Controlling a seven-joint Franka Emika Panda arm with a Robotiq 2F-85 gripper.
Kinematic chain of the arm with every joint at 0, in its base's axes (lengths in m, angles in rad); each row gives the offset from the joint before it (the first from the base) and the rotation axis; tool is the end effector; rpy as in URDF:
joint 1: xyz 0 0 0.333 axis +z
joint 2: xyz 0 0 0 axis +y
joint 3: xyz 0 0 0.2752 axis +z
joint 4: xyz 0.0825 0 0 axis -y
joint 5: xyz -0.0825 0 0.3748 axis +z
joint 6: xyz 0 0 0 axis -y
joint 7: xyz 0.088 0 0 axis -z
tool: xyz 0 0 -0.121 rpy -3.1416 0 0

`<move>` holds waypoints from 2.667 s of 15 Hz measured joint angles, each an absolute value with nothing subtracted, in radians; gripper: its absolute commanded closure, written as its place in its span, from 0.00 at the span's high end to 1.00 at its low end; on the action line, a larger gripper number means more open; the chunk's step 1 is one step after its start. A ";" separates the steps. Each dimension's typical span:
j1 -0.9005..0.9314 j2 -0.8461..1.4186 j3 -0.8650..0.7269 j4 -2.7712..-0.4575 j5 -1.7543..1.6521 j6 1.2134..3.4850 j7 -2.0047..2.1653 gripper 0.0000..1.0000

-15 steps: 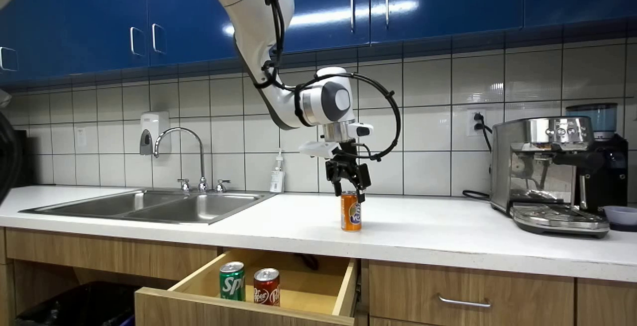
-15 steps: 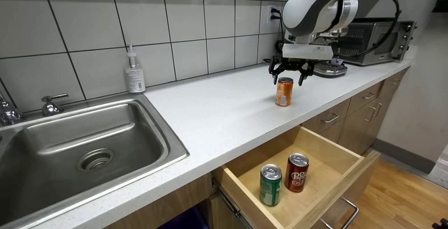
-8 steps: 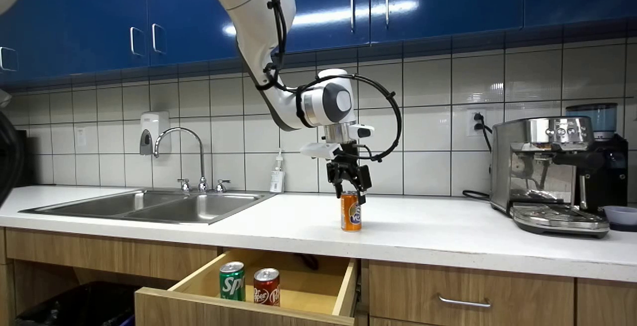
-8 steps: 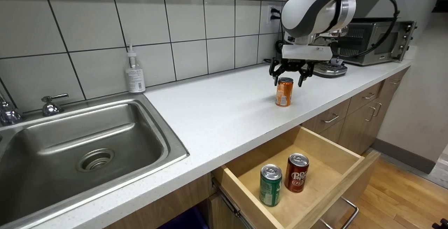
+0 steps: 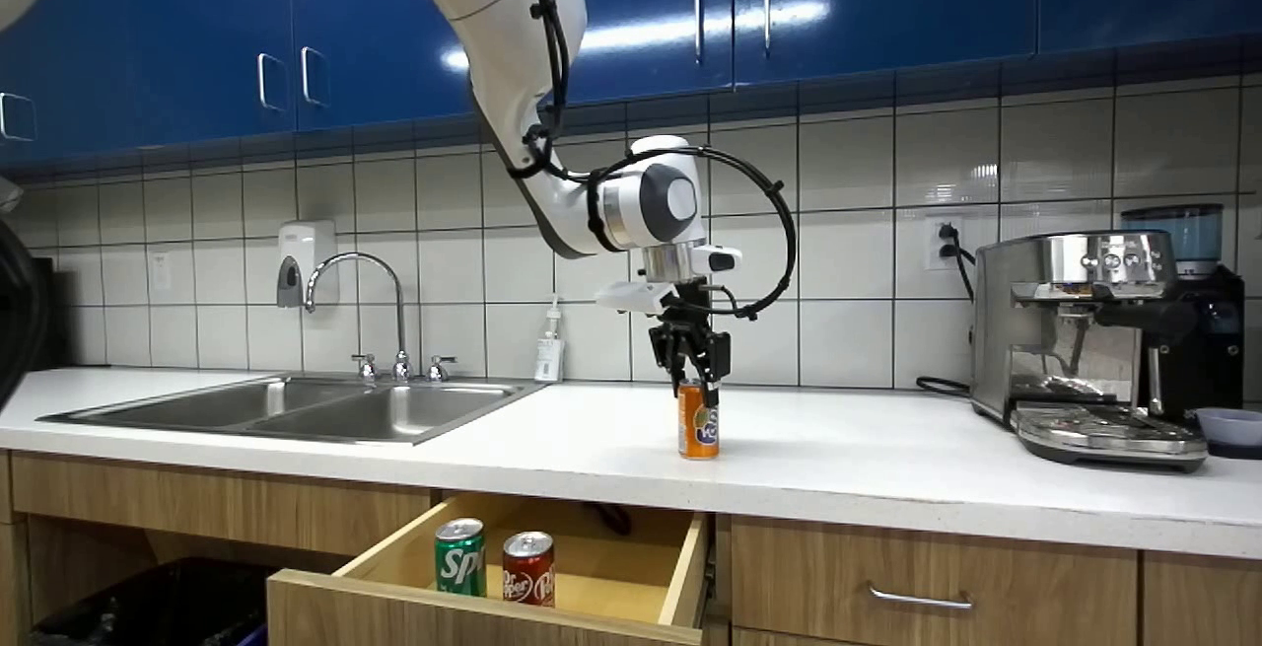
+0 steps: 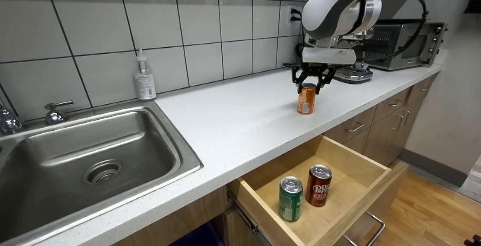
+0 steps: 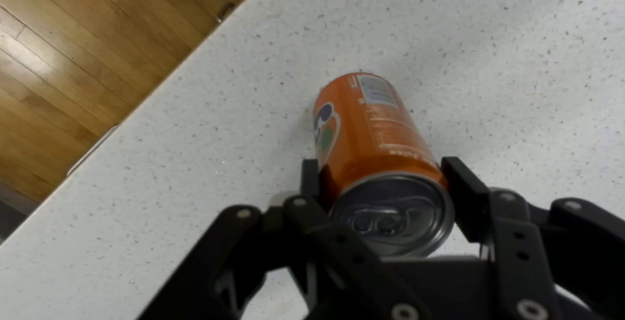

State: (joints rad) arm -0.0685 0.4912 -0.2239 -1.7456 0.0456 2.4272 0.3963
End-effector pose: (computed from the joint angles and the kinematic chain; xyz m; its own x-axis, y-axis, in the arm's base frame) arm 0.6335 -0.1788 0.2750 0.7565 -0.6185 0.2123 -0.6305 -0.7761 -0.0144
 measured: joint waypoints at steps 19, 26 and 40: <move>-0.074 0.349 -0.242 -1.859 0.042 2.430 0.411 0.38; -0.050 0.241 -0.242 -1.997 -0.013 2.432 0.473 0.38; -0.037 0.110 -0.177 -2.211 -0.019 2.482 0.583 0.38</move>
